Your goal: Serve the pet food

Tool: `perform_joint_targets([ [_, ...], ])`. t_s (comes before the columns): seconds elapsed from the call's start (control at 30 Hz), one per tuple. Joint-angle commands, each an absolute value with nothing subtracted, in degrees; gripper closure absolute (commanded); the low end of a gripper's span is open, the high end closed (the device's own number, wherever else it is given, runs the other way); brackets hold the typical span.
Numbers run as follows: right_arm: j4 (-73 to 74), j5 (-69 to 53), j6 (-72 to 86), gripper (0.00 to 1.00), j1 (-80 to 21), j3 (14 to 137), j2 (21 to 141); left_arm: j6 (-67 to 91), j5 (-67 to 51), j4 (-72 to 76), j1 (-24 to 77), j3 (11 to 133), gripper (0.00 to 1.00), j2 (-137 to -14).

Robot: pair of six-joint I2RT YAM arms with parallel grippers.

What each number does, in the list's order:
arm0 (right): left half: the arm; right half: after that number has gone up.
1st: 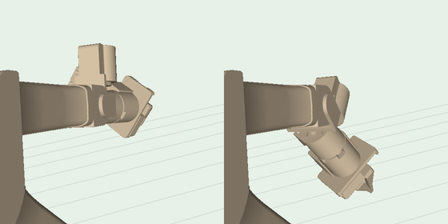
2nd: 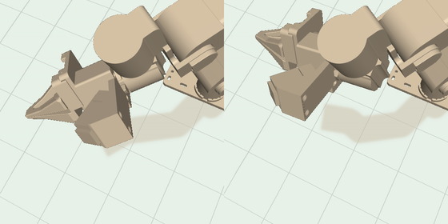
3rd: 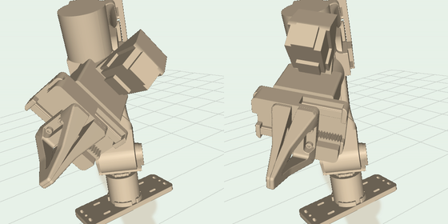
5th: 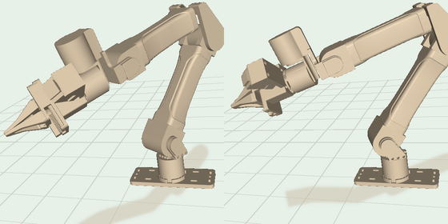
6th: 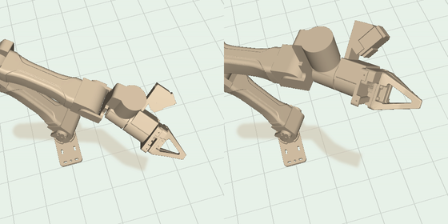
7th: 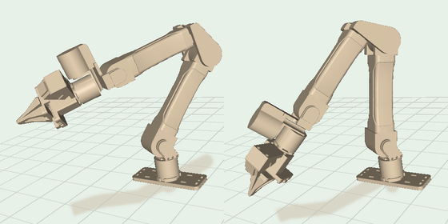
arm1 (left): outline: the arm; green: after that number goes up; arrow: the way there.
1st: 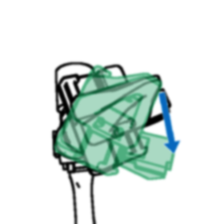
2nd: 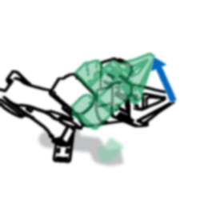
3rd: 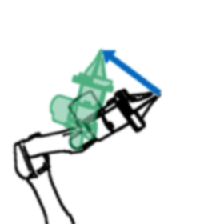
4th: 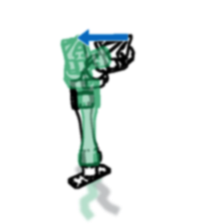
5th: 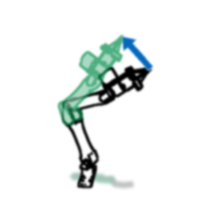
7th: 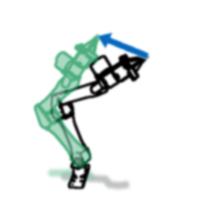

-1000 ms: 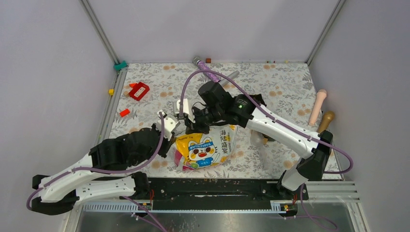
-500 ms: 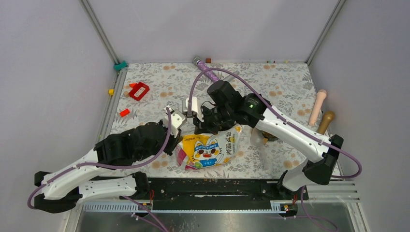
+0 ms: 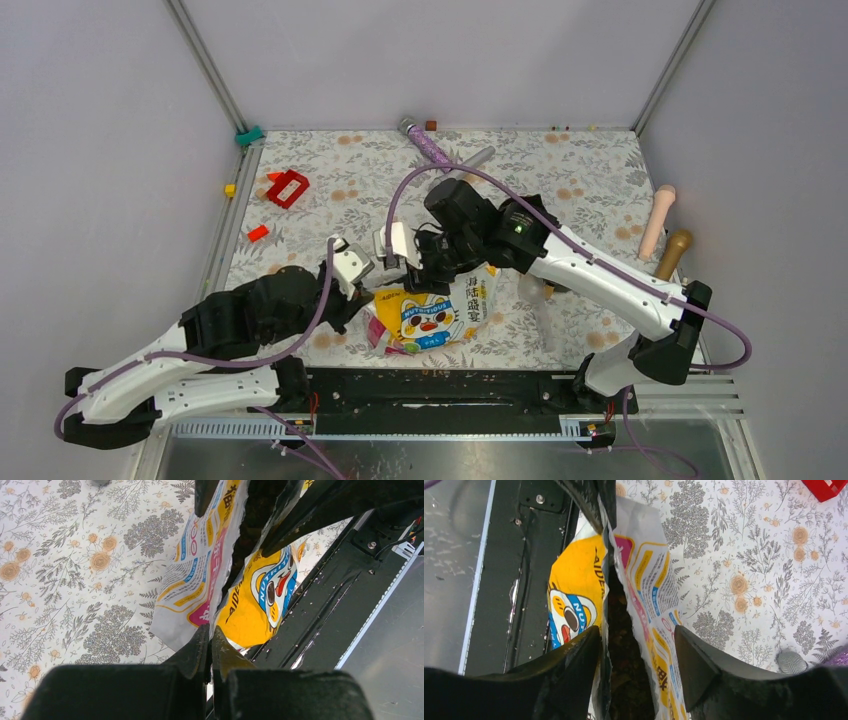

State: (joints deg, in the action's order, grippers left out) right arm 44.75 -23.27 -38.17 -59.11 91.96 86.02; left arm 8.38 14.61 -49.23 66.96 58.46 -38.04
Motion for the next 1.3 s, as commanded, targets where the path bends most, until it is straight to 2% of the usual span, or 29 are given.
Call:
perform_joint_targets([
  [0.0, 50.69, -20.41, -43.77, 0.57, -59.38, 93.78, 85.8, 7.63, 16.2, -44.35, 67.06, 59.37, 1.0, -35.42],
  [0.07, 52.66, -20.53, -43.77, 0.92, -59.38, 95.42, 86.27, 7.81, 16.7, -44.67, 66.99, 59.25, 1.0, -35.6],
  [0.1, 52.67, -20.07, -43.51, 1.0, -59.36, 95.79, 86.16, 7.82, 17.15, -44.84, 67.01, 59.22, 1.0, -35.74],
  [0.27, 55.47, -18.39, -44.07, 1.0, -59.37, 97.01, 84.86, 8.08, 18.3, -45.45, 66.97, 59.29, 1.0, -35.79],
  [0.3, 56.05, -17.78, -44.6, 0.96, -59.43, 96.72, 84.43, 8.09, 18.17, -45.45, 67.01, 59.3, 1.0, -35.7],
  [0.37, 56.04, -16.12, -46.47, 0.67, -59.38, 95.28, 83.26, 8.09, 18.04, -45.45, 67.06, 59.4, 1.0, -35.52],
  [0.4, 55.88, -15.41, -47.08, 0.61, -59.33, 94.44, 82.77, 8.09, 18.06, -45.51, 67.04, 59.41, 1.0, -35.36],
  [0.47, 55.85, -14.64, -47.76, 0.53, -59.33, 93.35, 82.2, 8.09, 17.89, -45.47, 67.06, 59.41, 1.0, -35.13],
  [0.53, 55.8, -14.37, -48.21, 0.51, -59.32, 92.8, 81.78, 8.09, 17.79, -45.47, 67.06, 59.4, 1.0, -35.07],
  [0.57, 55.82, -14.35, -48.44, 0.54, -59.33, 92.7, 81.74, 8.09, 17.57, -45.39, 67.04, 59.41, 1.0, -35.07],
  [0.63, 55.78, -14.39, -48.16, 0.7, -59.33, 93.14, 82.06, 8.09, 17.35, -45.51, 66.98, 59.41, 1.0, -35.07],
  [0.7, 55.92, -13.95, -48.12, 0.92, -59.34, 93.95, 82.54, 8.02, 17.17, -45.45, 67.01, 59.37, 1.0, -35.07],
  [0.73, 55.94, -13.56, -48.28, 1.0, -59.33, 94.1, 82.72, 8.02, 17.12, -45.46, 67.04, 59.45, 1.0, -34.99],
  [0.9, 59.45, -15.17, -49.17, 1.0, -59.37, 96.58, 83.88, 7.68, 15.85, -45.61, 67.05, 59.7, 1.0, -34.73],
  [0.93, 59.0, -15.51, -48.66, 1.0, -59.34, 96.79, 83.79, 7.65, 15.47, -45.67, 67.06, 59.97, 0.85, -35.17],
  [1.0, 57.84, -15.96, -47.21, 1.0, -59.35, 97.24, 83.56, 6.68, 13.0, -45.93, 67.02, 61.1, 0.49, -36.71],
  [1.07, 56.01, -16.44, -44.73, 1.0, -59.33, 97.65, 83.2, 5.47, 8.84, -45.94, 67.06, 62.28, 0.3, -38.97],
  [1.17, 54.97, -17.45, -42.83, 1.0, -59.33, 98.05, 82.76, 3.19, 2.85, -46.02, 67.1, 64.61, 0.23, -43.4],
  [1.27, 54.3, -18.57, -41.88, 1.0, -59.33, 97.69, 82.31, 1.3, 1.62, -45.64, 67.06, 66.6, 0.22, -47.94],
])
